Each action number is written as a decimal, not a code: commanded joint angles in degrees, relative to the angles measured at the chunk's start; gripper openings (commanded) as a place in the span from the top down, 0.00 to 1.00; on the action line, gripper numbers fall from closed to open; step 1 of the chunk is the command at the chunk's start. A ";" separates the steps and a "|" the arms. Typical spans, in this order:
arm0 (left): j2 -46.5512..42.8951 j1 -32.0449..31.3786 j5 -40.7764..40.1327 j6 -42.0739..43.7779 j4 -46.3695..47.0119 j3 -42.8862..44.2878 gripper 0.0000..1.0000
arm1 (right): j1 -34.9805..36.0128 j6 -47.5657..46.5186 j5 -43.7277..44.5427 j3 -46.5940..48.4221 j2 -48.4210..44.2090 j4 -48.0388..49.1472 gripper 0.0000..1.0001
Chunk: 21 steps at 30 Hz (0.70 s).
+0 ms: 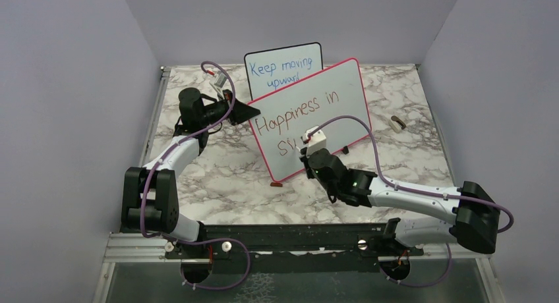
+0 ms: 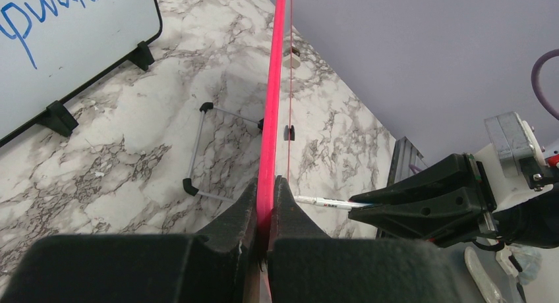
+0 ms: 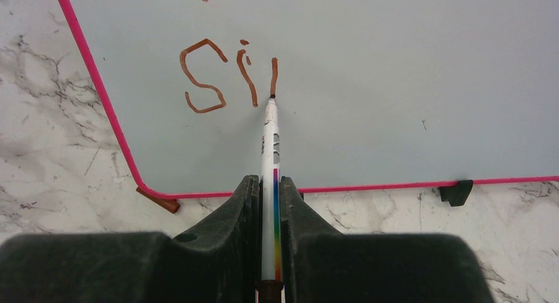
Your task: Write a sentence on the whiteboard
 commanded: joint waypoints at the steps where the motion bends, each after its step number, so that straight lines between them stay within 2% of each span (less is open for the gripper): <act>1: 2.17 -0.70 -2.24 3.53 -4.97 -0.10 1.00 | -0.34 1.38 -2.22 -0.79 -0.40 -3.79 0.99; 21: 2.17 -0.68 -2.15 3.53 -5.05 -0.10 1.00 | -0.39 -1.81 0.96 0.30 -0.23 2.71 0.99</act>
